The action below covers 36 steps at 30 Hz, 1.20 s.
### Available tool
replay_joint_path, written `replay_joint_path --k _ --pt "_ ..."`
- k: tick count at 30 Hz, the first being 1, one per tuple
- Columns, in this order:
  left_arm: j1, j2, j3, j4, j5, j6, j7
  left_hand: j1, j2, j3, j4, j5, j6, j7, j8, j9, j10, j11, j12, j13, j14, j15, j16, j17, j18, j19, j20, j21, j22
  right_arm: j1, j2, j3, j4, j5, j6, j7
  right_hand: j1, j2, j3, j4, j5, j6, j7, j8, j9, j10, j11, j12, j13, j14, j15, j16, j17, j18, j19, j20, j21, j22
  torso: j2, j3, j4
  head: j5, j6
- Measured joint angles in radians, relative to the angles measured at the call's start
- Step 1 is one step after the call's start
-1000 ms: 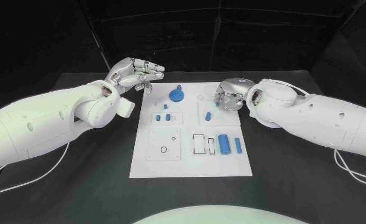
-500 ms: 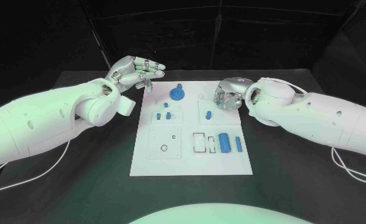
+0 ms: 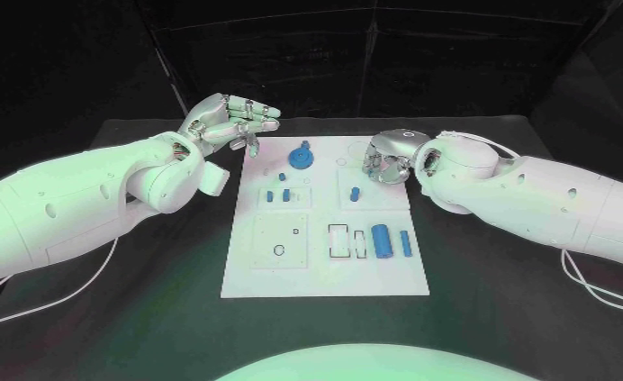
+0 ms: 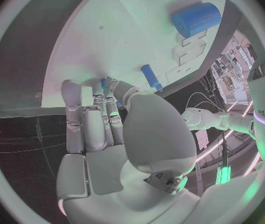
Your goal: Assemble the parts on the task board
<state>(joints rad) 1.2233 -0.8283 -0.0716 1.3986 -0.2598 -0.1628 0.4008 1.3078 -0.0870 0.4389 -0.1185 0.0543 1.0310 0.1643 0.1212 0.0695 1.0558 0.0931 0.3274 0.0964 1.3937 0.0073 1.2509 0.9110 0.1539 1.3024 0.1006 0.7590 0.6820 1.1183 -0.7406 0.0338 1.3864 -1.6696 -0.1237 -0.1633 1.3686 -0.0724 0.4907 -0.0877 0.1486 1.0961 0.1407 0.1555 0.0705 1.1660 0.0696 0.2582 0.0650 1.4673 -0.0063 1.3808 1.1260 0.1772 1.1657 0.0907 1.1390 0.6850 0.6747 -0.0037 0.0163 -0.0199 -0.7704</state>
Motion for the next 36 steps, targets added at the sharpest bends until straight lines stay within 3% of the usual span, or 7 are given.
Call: replay_joint_path --k 2,16,25,30,36 --pt "0.0 0.0 0.0 0.0 0.0 0.0 0.0 0.0 0.0 0.0 0.0 0.0 -0.004 0.004 0.0 0.0 0.0 0.0 0.005 0.001 0.0 0.0 0.0 0.0 0.0 0.0 0.0 0.0 -0.001 -0.001 0.0 -0.001 0.002 -0.005 -0.007 -0.003 0.0 0.003 0.013 -0.005 -0.001 0.005 0.002 -0.002 0.0 0.005 -0.002 0.0 0.0 0.001 -0.001 0.004 0.003 -0.015 0.0 0.0 0.007 0.004 0.0 0.0001 0.0 0.0 -0.001" --pt "0.0 -0.004 0.0 0.0 0.001 0.0 0.002 0.0 0.0 0.0 0.0 0.0 -0.004 0.004 0.0 0.0 -0.004 0.004 0.006 0.001 0.0 0.0 0.0 0.0 0.0 0.0 0.0 0.0 0.001 -0.004 -0.011 -0.002 0.03 -0.023 -0.061 -0.013 0.004 0.008 0.015 -0.008 -0.004 0.013 -0.003 -0.003 0.001 0.015 -0.005 -0.005 0.003 0.001 -0.001 0.008 0.013 -0.015 0.0 0.0 0.011 0.014 -0.002 -0.0001 -0.0003 -0.002 0.002" --pt "0.0 -0.006 0.0 0.0 0.001 0.0 0.002 0.0 0.0 0.0 0.0 0.0 -0.004 0.004 0.0 0.0 -0.004 0.004 0.006 0.002 0.0 0.0 0.0 0.0 0.0 0.0 0.0 0.0 0.001 -0.003 -0.036 -0.001 0.075 -0.026 -0.108 -0.019 0.004 0.008 0.018 -0.005 -0.004 0.017 0.0 -0.006 0.0 0.019 -0.002 -0.008 0.003 0.001 -0.001 0.008 0.014 -0.014 0.0 0.0 0.018 0.016 -0.002 -0.0006 -0.0003 -0.002 0.005" --pt "0.0 -0.007 0.0 -0.001 0.001 0.0 0.002 0.0 0.0 -0.002 -0.002 0.0 -0.006 0.006 0.0 0.0 -0.006 0.006 0.006 0.001 0.0 0.0 0.0 0.0 0.0 0.0 0.0 0.0 0.0 -0.003 -0.064 -0.001 0.119 -0.027 -0.13 -0.023 0.0 0.004 0.018 -0.005 -0.009 0.016 0.0 -0.006 0.0 0.019 -0.002 -0.012 0.003 0.001 -0.001 0.008 0.014 -0.014 0.0 0.0 0.018 0.016 -0.002 -0.0006 -0.0003 -0.002 0.005" --pt "0.0 -0.009 0.0 -0.006 0.001 0.0 0.002 0.0 0.0 -0.003 -0.003 0.0 -0.007 0.007 0.0 0.0 -0.007 0.007 0.006 0.001 0.0 0.0 0.0 -0.001 0.0 0.0 0.0 0.0 0.0 -0.003 -0.096 0.0 0.209 -0.02 -0.16 -0.025 -0.003 0.002 0.02 -0.007 -0.009 0.016 0.0 -0.006 0.001 0.019 -0.002 -0.012 0.003 0.001 -0.001 0.012 0.022 -0.014 0.0 0.0 0.018 0.018 -0.002 -0.0003 -0.0009 0.006 0.004"
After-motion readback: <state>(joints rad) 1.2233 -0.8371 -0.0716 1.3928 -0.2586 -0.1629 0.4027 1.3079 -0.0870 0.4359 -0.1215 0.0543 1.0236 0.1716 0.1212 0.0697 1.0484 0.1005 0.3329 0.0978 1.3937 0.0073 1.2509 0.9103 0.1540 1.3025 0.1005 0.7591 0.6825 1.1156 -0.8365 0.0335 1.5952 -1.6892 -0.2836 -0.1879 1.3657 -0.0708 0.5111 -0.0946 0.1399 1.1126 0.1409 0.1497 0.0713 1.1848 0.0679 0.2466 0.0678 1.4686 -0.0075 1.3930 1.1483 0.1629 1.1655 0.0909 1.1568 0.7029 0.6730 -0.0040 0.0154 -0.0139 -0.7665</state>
